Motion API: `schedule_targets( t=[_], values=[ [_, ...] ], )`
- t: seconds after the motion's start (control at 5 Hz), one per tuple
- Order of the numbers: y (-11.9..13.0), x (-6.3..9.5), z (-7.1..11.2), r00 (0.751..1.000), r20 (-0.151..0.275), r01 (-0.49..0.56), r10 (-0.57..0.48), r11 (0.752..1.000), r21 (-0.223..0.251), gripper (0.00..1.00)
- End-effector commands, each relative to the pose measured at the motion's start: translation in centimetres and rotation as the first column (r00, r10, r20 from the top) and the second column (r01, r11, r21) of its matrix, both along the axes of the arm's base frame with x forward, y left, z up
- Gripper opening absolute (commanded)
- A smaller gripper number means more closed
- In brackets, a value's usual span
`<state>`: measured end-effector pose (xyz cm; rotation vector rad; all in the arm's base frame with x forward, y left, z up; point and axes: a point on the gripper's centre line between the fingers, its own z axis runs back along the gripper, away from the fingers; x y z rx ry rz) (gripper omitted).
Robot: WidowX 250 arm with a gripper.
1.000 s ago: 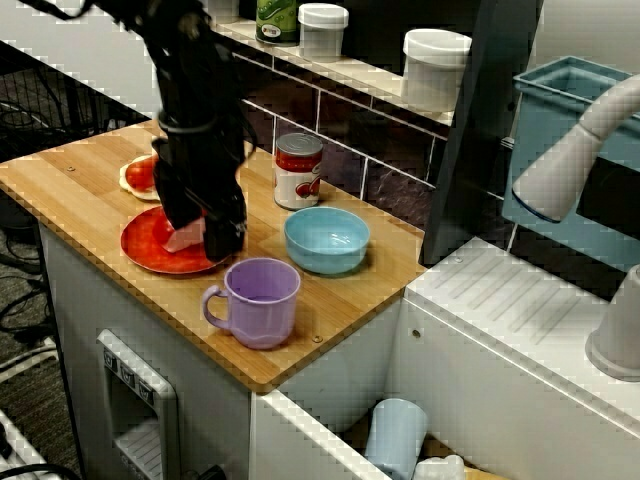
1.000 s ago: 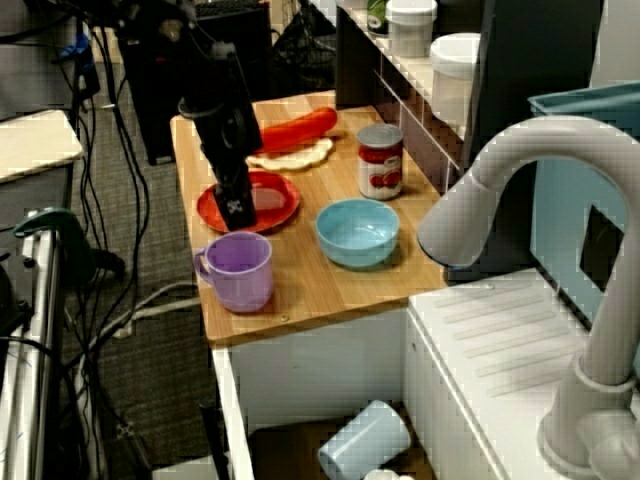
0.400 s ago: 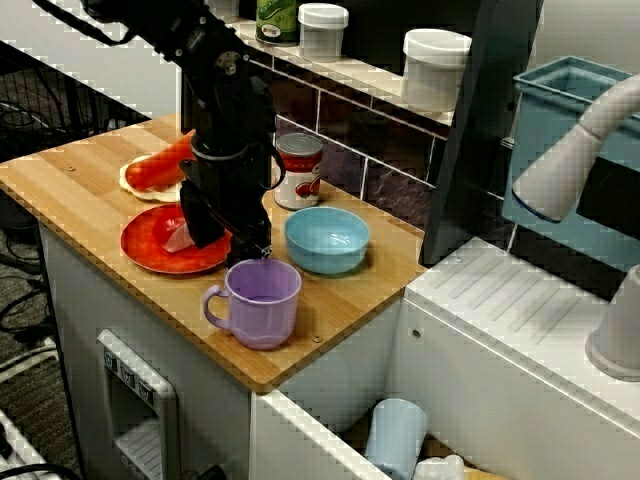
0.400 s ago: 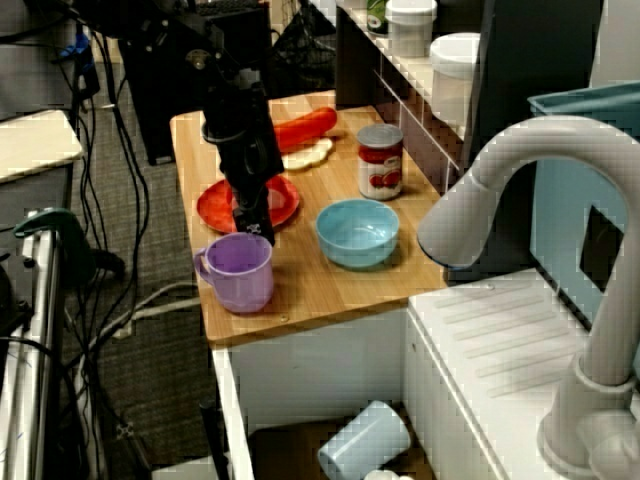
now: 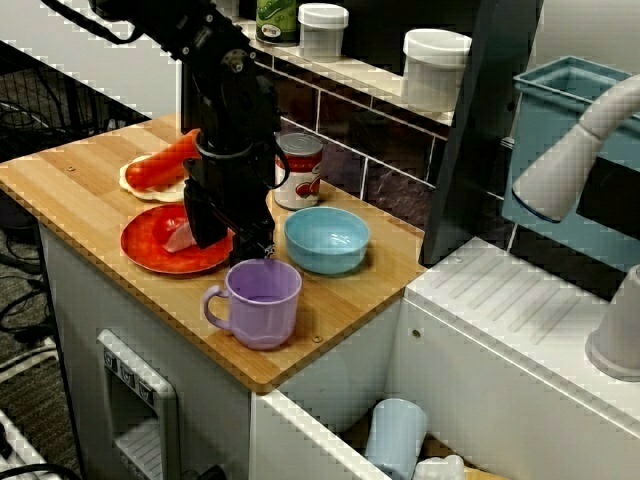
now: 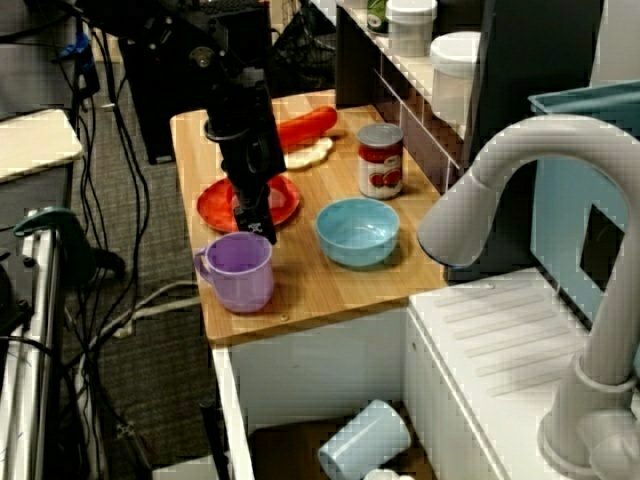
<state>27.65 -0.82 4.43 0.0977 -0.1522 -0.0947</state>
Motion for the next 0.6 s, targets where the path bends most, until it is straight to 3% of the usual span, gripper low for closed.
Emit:
schedule_targets(
  t=[0.0,0.4],
  values=[
    [2.04,-0.96,0.63,0.999,0.04,0.023,-0.024,1.0,0.017,1.0],
    [1.75,-1.01,0.64,0.999,0.021,0.025,-0.025,1.0,0.011,1.0]
  ],
)
